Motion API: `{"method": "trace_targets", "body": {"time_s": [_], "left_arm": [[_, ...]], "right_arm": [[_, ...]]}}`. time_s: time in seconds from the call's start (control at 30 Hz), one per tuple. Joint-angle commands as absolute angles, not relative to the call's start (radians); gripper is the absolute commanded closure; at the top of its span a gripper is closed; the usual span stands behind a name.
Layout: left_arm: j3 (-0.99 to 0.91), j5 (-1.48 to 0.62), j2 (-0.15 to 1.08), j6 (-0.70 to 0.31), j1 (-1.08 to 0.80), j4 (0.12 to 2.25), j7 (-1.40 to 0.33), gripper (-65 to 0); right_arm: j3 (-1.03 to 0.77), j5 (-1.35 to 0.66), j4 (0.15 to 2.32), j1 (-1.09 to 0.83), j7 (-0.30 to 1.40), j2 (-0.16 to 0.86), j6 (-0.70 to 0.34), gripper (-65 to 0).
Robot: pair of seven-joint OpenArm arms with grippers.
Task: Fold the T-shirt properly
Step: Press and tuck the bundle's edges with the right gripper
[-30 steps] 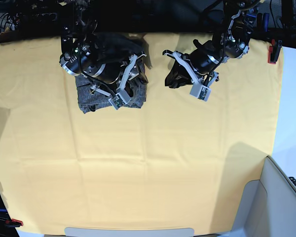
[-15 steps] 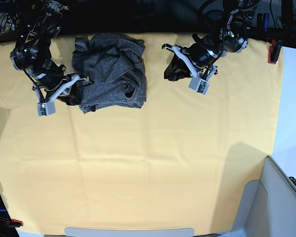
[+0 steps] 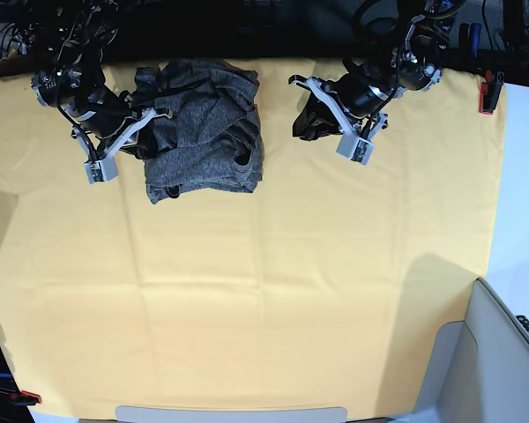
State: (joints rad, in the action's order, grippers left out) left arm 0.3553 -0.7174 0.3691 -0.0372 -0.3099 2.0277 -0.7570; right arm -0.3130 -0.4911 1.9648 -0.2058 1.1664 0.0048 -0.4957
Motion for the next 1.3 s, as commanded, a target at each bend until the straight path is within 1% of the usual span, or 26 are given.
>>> {"method": "trace_targets", "body": {"time_s": [0.0,0.13,0.23,0.47,0.67,0.77,0.87,1.0,1.07,1.17,1.27], "left_arm": [[0.354,-0.725,0.374,-0.045,-0.305,2.046,-0.734,-3.0],[0.352,-0.725,0.374,-0.045,-0.305,2.046,-0.734,-3.0],[0.352,-0.725,0.374,-0.045,-0.305,2.046,-0.734,-3.0],[0.352,-0.725,0.374,-0.045,-0.305,2.046,-0.734,-3.0],[0.352,-0.725,0.374,-0.045,-0.305,2.046,-0.734,-3.0],[0.351,-0.725,0.375,-0.045,-0.305,2.046,-0.734,-3.0],[0.351,-0.723,0.375,-0.045,-0.305,2.046,-0.734,-3.0],[0.352,-0.722,0.375,-0.045,-0.305,2.046,-0.734,-3.0],[0.349,-0.722,0.377,-0.045,-0.305,2.045,-0.734,-3.0],[0.346,-0.722,0.378,-0.045,-0.305,2.043,-0.734,-3.0],[0.346,-0.722,0.378,-0.045,-0.305,2.043,-0.734,-3.0]], "right_arm": [[-0.282,-0.489,1.98,-0.202,1.125,-0.004,-0.501,-0.5],[-0.14,-0.378,1.982,-0.219,1.087,-0.005,-0.499,-0.5],[-0.09,-0.36,1.983,-0.239,1.058,-0.005,-0.499,-0.5],[-0.101,-0.357,2.008,-0.246,1.055,0.01,-0.495,-0.5],[-0.157,-0.358,2.043,-0.248,1.004,0.053,-0.363,0.0],[-0.15,-0.358,2.048,-0.266,0.964,0.064,-0.343,0.0],[-0.143,-0.358,2.049,-0.285,0.929,0.053,-0.343,0.0],[-0.068,-0.358,2.058,-0.311,0.845,0.056,-0.328,0.0],[-0.004,-0.355,2.058,-0.315,0.808,0.065,-0.278,0.0],[0.113,-0.323,2.057,-0.305,0.8,0.101,-0.186,0.0],[0.226,-0.205,2.057,-0.305,0.8,0.104,-0.127,0.0]]}}
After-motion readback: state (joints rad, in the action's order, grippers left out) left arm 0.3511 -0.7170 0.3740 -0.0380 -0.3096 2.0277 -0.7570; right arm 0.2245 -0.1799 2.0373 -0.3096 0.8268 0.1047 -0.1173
